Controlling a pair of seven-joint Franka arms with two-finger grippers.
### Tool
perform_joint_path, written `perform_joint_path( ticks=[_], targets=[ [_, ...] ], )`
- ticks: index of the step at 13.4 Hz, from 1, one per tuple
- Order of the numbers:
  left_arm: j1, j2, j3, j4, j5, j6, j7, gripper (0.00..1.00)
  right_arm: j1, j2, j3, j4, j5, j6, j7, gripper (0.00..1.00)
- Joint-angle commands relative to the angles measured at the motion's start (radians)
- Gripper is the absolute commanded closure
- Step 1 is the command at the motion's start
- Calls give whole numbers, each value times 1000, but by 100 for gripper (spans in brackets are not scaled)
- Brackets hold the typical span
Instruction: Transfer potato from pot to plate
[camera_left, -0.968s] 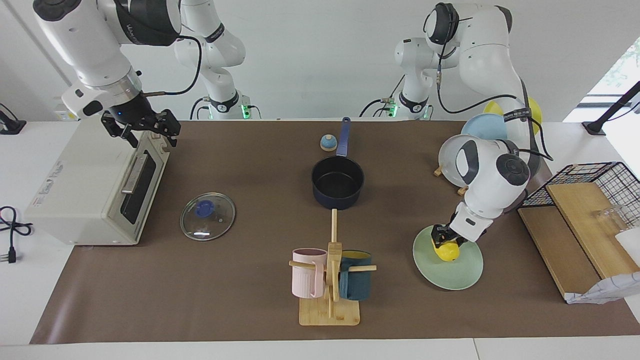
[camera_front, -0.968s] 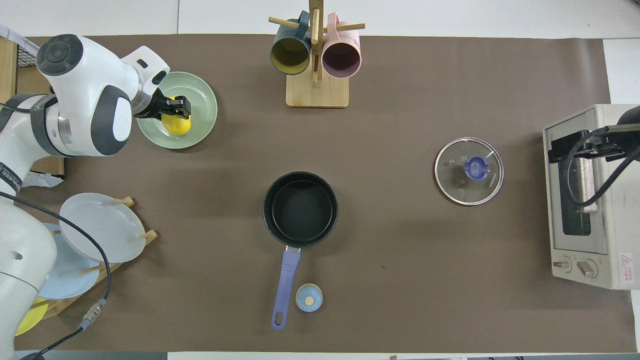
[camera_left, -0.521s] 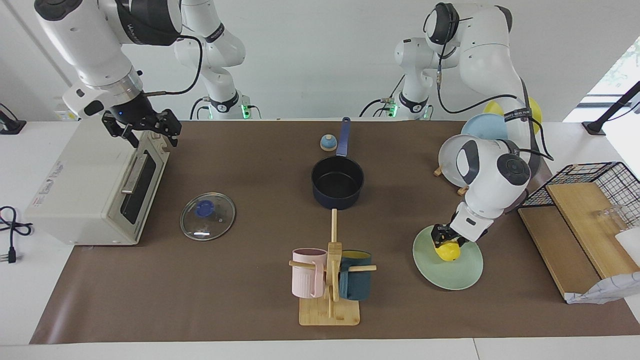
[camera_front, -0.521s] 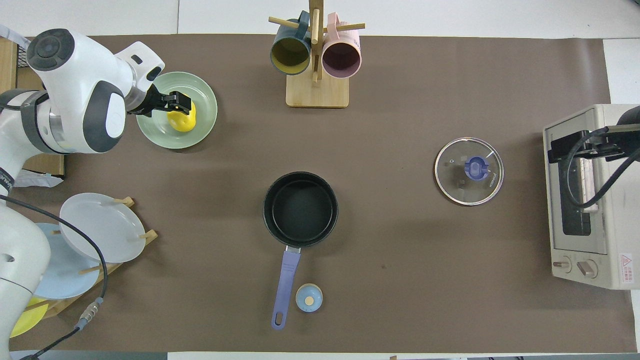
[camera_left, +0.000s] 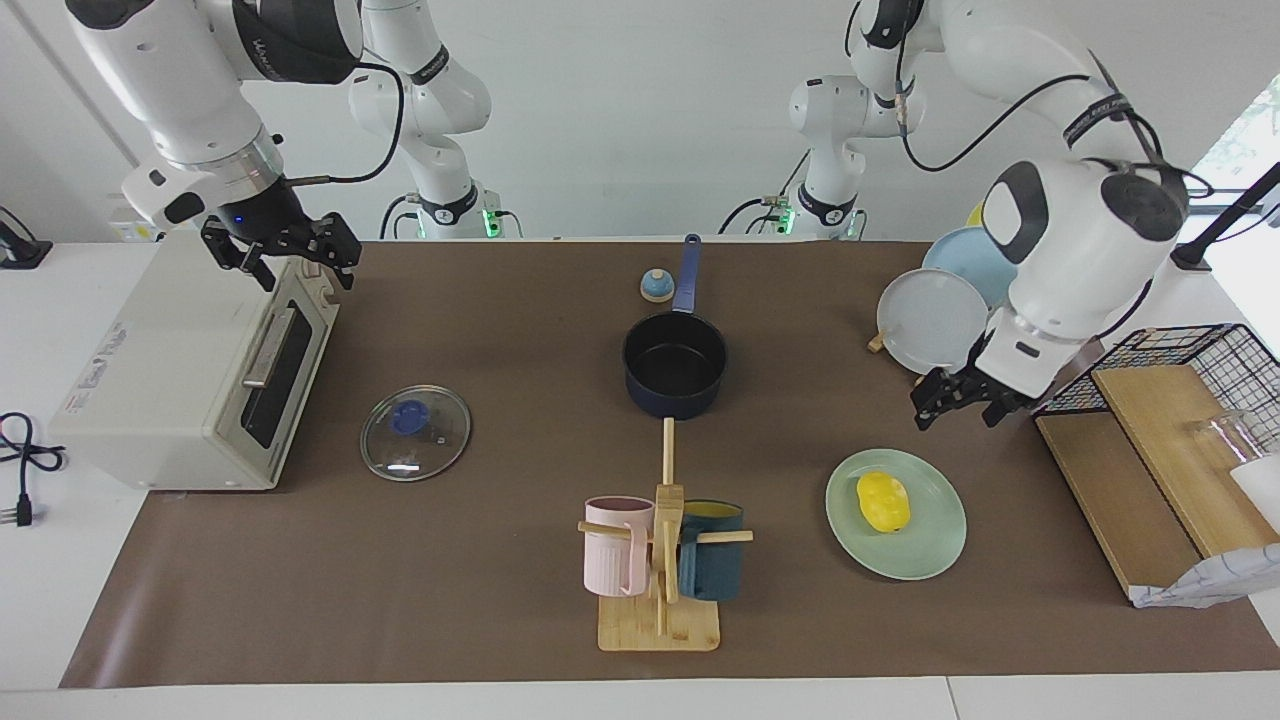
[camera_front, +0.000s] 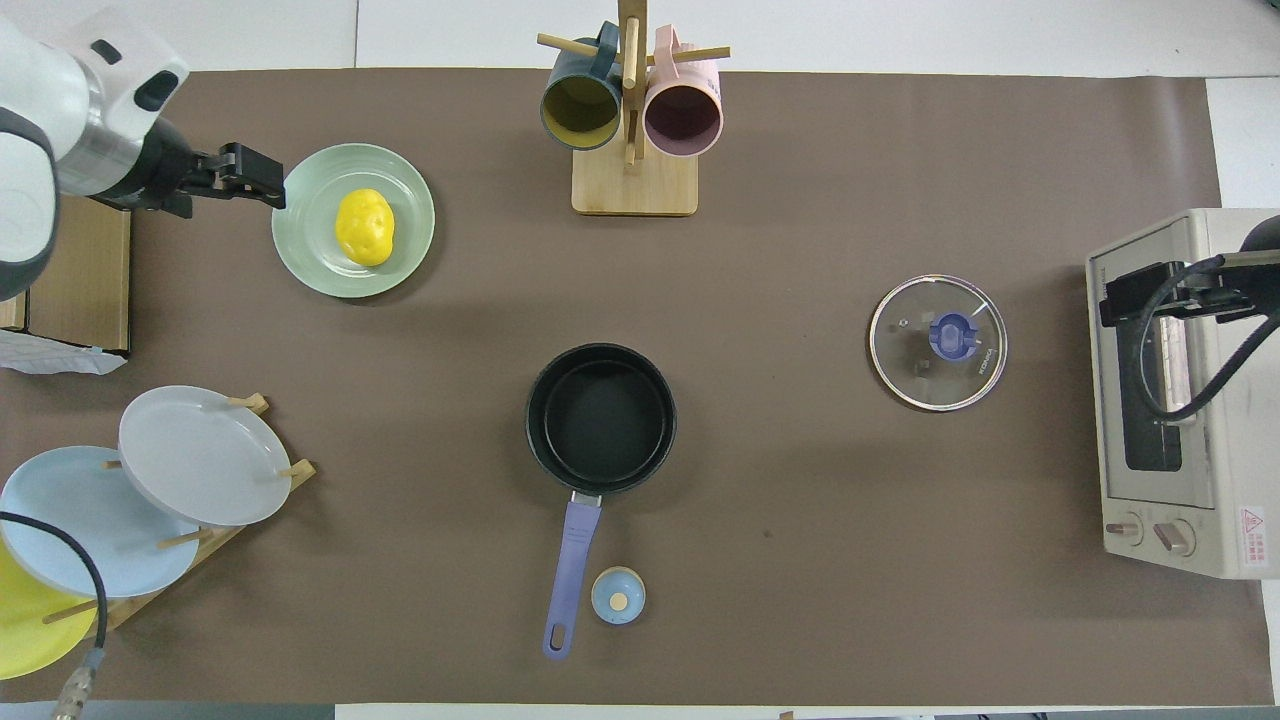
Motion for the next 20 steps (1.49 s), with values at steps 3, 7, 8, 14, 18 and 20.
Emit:
perform_joint_path(
  ticks=[3,7,8,14,18,20],
  targets=[
    [57,-224,2,-34,-9,-238,8,0,-5,-12,4,-5,12,4,11,0],
    [62,-379,2,-146,-6,-330,15,0,-5,-12,6,-5,12,4,11,0],
    [60,-407,3,-201,-1,-311,16,0,-5,-12,6,-5,12,4,11,0],
    [27,-306,43,-174,8,-280,24,0,-5,-12,6,-5,12,4,11,0],
    [14,-283,42,-93,60,-329,30,0,-5,-13,6,-6,12,4,10,0],
    [5,-288,40,-100,59,-314,30,0,-5,-13,6,-6,12,4,10,0]
  ],
)
